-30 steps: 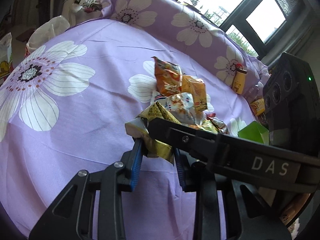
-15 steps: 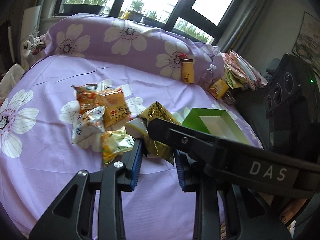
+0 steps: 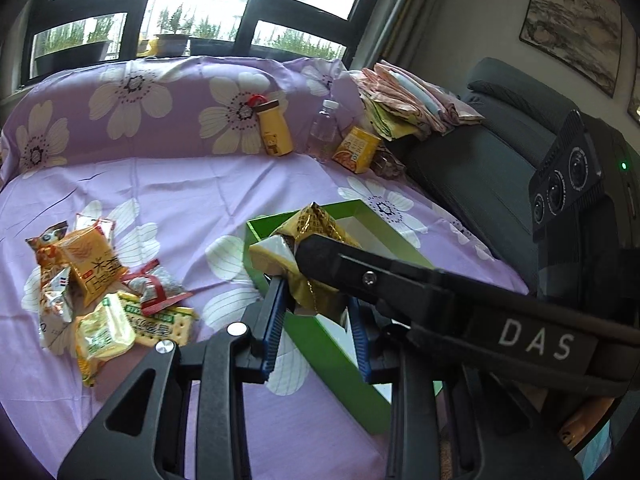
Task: Organize snacks
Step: 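Carry the gold snack into the green box and open the right gripper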
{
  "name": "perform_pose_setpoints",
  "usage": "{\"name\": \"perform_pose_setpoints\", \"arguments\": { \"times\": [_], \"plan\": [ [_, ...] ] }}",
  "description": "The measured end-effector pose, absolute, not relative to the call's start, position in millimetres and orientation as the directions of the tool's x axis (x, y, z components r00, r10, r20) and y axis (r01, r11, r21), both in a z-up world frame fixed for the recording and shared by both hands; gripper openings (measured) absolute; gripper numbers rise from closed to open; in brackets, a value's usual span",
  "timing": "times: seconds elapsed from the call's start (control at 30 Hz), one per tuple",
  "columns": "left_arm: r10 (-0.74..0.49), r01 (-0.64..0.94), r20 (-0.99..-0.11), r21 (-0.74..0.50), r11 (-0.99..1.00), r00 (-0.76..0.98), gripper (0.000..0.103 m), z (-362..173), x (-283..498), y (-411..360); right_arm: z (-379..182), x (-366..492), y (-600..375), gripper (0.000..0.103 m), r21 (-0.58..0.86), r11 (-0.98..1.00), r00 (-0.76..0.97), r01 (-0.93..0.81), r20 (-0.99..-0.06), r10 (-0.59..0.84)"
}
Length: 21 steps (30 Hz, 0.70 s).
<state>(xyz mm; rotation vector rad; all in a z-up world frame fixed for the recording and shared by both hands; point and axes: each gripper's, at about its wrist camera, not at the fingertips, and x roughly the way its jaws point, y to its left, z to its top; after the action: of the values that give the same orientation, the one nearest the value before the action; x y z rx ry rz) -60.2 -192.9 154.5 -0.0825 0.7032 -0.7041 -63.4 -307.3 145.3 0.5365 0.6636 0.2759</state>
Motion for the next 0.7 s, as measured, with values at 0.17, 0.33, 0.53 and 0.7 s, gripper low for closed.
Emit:
{"name": "perform_pose_setpoints", "arguments": {
  "times": [0.17,0.33,0.53,0.7],
  "plan": [
    [-0.665,0.624,-0.580,-0.313,0.716,0.471,0.029,145.2,-53.6,-230.1,140.4,-69.5,-342.0,0.040,0.542,0.840,0.784,0.016,-0.529,0.326],
    [-0.688,0.647,-0.613,-0.350,0.677,0.389,0.028,129.8,-43.9,-260.9,129.4,-67.1,-364.9,0.040,0.491,0.860,0.773,0.142,-0.597,0.213],
    [-0.694,0.647,-0.647,-0.388,0.656,0.317,0.028,112.2,-32.1,-281.8,110.2,-63.1,-390.8,0.040,0.503,0.837,0.747,0.216,-0.637,0.190],
    [-0.695,0.629,-0.669,-0.428,0.649,0.263,0.028,97.4,-24.4,-290.9,96.8,-58.6,-400.1,0.040,0.491,0.829,0.706,0.269,-0.686,0.177]
  ]
}}
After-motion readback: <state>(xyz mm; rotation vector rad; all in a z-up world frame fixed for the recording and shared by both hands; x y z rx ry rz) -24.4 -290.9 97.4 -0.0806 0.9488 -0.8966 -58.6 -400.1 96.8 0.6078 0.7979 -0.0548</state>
